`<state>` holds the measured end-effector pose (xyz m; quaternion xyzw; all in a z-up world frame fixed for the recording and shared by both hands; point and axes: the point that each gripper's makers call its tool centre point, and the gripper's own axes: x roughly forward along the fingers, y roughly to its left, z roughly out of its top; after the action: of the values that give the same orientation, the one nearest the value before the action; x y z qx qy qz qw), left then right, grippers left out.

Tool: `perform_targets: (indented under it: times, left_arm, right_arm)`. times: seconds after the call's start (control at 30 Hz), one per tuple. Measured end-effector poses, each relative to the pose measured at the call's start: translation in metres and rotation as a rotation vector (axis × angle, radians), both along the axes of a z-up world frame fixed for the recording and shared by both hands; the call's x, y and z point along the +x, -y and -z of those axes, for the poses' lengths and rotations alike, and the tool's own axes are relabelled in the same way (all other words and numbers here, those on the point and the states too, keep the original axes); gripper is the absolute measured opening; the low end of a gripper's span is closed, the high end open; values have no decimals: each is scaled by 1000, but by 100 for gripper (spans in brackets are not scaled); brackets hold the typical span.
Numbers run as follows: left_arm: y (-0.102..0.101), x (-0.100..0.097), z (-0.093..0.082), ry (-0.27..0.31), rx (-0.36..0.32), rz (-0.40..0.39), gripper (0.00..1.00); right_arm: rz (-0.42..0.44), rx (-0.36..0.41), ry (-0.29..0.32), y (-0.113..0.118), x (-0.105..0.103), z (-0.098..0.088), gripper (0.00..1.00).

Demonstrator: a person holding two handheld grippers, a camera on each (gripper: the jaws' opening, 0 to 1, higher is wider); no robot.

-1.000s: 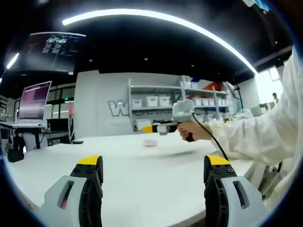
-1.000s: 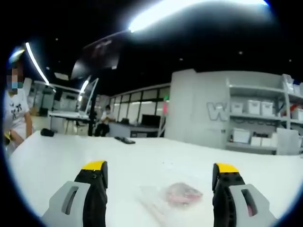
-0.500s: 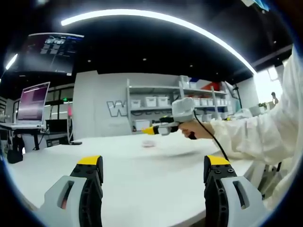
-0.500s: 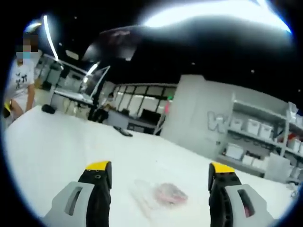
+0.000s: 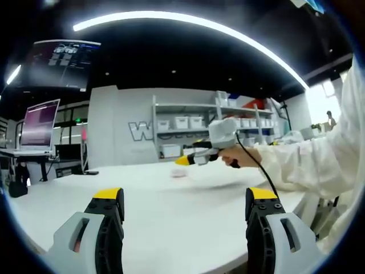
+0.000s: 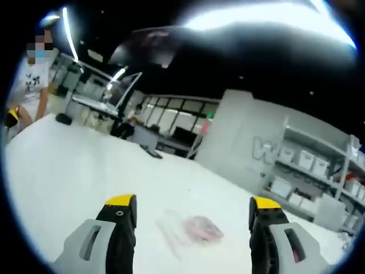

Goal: Open the resealable bag by pulling the two sides of the seal apart until the entire bag opening is separated and visibly accessible.

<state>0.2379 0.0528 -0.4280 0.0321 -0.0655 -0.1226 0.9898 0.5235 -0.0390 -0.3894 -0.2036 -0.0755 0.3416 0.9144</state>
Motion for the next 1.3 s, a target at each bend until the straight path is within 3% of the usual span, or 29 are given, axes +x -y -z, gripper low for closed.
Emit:
perform_targets:
  times: [0.1, 0.3, 0.47, 1.1, 1.23, 1.3]
  left_arm:
    - [1, 0, 0, 1, 1, -1, 87]
    - [1, 0, 2, -5, 1, 1, 87]
    - [1, 0, 2, -4, -2, 1, 87]
    - [2, 0, 4, -6, -5, -2, 87]
    - [1, 0, 4, -7, -4, -4, 87]
    - [1, 0, 4, -6, -6, -5, 87]
  right_arm:
    - [10, -33, 28, 3, -2, -1, 81]
    - [12, -170, 120, 3, -10, 1, 80]
    - [2, -203, 154, 2, -16, 1, 80]
    - [-4, -160, 135, 16, -26, -2, 78]
    - [-36, -15, 52, 13, -31, -7, 79]
    - [-34, 9, 30, 16, -32, -8, 78]
